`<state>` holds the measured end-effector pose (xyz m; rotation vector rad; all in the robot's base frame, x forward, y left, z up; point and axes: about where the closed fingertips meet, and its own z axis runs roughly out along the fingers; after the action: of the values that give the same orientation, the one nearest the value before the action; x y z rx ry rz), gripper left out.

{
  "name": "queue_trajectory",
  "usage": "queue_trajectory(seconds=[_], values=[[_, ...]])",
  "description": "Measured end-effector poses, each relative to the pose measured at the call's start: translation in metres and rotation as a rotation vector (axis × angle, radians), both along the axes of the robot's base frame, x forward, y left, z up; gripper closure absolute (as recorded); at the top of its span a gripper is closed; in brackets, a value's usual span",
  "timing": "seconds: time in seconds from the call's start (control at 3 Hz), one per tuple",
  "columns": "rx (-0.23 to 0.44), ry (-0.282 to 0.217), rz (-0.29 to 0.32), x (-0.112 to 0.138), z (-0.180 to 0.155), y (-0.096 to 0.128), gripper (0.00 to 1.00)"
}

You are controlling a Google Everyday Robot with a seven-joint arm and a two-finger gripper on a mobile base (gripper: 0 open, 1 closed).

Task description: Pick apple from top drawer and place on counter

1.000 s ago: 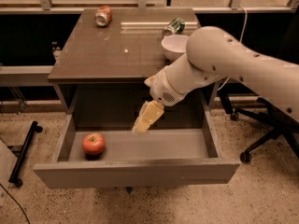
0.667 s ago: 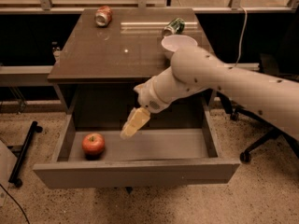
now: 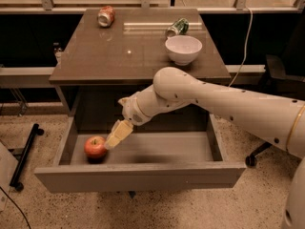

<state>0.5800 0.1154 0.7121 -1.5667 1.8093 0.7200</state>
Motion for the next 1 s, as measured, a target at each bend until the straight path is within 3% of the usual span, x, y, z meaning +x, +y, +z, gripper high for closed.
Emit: queue_trajectory(seconds=[1.0], values=[[0.099,0.075,0.112,-0.017,-0.043,0.08,0.0]])
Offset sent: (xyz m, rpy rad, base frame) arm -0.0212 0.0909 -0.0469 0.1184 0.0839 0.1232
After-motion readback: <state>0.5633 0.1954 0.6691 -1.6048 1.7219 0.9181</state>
